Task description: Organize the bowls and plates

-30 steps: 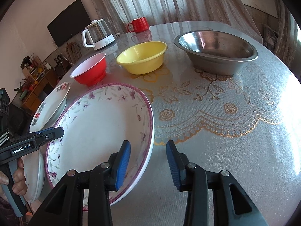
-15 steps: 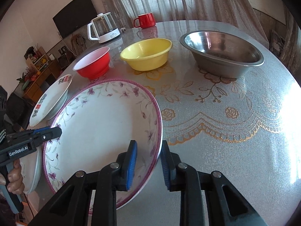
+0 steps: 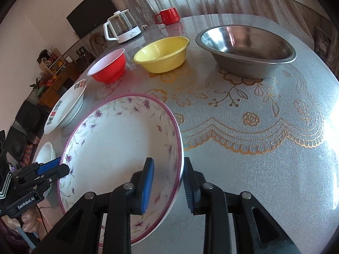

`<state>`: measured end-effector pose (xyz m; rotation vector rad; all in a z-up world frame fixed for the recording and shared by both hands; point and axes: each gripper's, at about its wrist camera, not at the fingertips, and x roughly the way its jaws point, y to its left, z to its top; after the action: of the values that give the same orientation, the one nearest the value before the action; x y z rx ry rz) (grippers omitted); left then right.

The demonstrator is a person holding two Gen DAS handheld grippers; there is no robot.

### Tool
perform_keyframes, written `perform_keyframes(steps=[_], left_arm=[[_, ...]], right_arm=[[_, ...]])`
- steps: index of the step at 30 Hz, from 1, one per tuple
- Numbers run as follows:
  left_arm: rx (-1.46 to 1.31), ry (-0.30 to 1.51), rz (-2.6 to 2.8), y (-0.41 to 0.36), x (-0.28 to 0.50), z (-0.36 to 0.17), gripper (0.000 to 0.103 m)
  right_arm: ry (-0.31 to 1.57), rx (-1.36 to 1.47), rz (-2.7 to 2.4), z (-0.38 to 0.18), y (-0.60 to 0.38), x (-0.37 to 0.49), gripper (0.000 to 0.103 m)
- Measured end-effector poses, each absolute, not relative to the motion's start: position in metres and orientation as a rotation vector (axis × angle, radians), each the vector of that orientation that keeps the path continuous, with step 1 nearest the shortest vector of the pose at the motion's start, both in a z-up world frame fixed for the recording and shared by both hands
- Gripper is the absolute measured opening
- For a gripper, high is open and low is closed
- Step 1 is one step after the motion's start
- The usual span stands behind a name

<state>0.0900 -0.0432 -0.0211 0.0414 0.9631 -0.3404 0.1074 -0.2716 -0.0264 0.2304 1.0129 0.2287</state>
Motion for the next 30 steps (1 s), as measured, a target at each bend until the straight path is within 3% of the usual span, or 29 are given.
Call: perform_keyframes(steps=[13, 30], left_arm=[[0.018, 0.953, -0.254, -0.040, 0.114, -0.021, 0.029], [0.014, 0.965, -0.180, -0.030, 0.126, -0.020, 0.029]], right_arm=[[0.957, 0.102, 0.166, -0.027, -0.246, 0.093, 0.026], [0.955, 0.131, 0.135, -0.027, -0.229, 0.095, 0.026]])
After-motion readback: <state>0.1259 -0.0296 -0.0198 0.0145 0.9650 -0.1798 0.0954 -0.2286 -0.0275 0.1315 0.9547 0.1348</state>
